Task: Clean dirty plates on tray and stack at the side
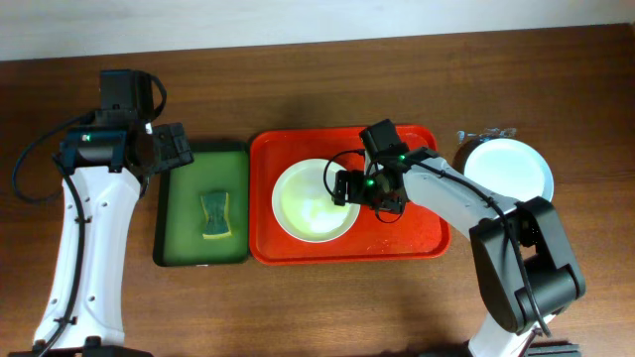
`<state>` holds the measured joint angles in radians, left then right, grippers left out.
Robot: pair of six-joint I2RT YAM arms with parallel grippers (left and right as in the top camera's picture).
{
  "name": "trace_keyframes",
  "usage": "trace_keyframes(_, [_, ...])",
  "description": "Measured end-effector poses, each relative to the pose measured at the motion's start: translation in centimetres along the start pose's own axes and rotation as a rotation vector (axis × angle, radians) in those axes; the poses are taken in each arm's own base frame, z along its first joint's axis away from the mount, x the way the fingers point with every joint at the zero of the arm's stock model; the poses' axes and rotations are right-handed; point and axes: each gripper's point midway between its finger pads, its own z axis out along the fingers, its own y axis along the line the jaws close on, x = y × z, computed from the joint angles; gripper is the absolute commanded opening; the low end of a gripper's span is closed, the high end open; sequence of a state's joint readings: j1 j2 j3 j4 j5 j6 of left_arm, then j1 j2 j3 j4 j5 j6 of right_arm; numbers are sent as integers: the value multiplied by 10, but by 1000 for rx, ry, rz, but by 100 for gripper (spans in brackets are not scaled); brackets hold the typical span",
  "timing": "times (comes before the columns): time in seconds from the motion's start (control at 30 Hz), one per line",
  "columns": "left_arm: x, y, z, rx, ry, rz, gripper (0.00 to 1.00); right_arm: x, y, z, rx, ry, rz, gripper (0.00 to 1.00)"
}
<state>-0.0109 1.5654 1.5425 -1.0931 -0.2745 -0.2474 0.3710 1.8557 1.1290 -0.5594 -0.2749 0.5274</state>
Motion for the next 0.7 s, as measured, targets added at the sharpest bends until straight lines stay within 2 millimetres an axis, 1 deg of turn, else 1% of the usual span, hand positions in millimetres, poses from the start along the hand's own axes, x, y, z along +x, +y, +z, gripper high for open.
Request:
trace_keyframes(0.43, [0,0,0,0,0,0,99,0,0,0,0,0,0,98])
trace_keyframes(0.5, [-1,2,0,-14,-4,1,99,-5,3,0,-12,-21,9,98])
trace_keyframes(0.53, [-1,5,0,-31,-8,1,99,-11,6,0,-27,-46,9,98])
trace_keyframes(0.57, [-2,9,0,-51,-13,4,99,-13,7,0,-28,-54,10,99])
trace_keyframes(0.67, [-3,11,0,-66,-16,4,99,-13,7,1,-28,-53,19,98])
trace_keyframes(0.7, [-3,11,0,-66,-16,4,99,-19,10,1,-44,-79,13,98])
